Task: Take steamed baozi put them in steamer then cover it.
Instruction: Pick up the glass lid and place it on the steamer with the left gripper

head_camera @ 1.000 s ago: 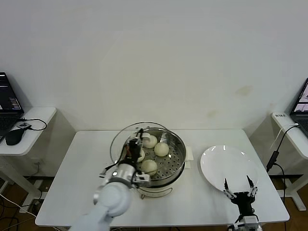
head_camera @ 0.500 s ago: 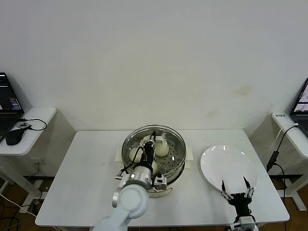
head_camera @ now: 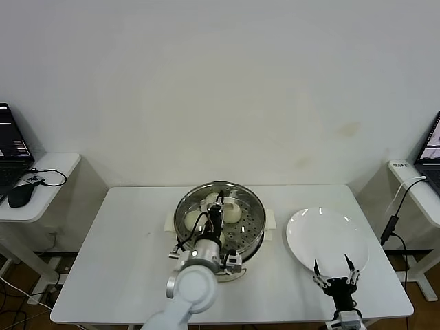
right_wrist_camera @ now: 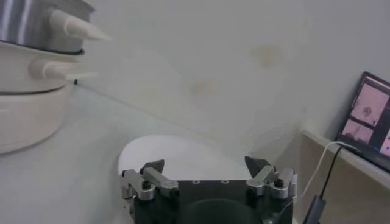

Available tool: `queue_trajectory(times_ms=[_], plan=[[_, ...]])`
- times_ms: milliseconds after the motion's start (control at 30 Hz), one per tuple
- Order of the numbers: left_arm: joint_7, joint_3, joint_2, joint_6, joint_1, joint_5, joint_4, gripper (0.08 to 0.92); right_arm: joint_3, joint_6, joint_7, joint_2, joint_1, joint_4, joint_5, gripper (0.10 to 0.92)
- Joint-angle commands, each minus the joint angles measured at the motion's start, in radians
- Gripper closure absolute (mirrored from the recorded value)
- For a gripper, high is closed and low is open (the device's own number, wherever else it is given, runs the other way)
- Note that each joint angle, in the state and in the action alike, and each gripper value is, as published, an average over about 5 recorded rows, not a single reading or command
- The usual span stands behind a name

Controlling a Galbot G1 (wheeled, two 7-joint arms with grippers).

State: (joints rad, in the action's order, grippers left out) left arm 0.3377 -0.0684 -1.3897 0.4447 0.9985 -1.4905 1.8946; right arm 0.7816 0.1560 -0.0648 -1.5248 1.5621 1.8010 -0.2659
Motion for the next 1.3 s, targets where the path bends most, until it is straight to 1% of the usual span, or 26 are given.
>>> queue_trajectory(times_ms=[33,800,1300], plan=[[0.005,-0.002,-0.017,0.000,0.002,-0.023,-0.009,0.870,-0.005,0.000,0.001,-0.001,-0.001,-0.001,-0.004,0.203],[-0.007,0.016,-0.033,-0.007,0.006,-0.005,-0.035,0.870,-0.014,0.001,-0.004,0.007,-0.004,-0.012,-0.004,0.203],[-0.034,0.041,-0.049,-0.022,0.019,-0.021,-0.052,0.870,-0.018,0.005,-0.006,0.006,0.016,0.003,-0.008,0.203]])
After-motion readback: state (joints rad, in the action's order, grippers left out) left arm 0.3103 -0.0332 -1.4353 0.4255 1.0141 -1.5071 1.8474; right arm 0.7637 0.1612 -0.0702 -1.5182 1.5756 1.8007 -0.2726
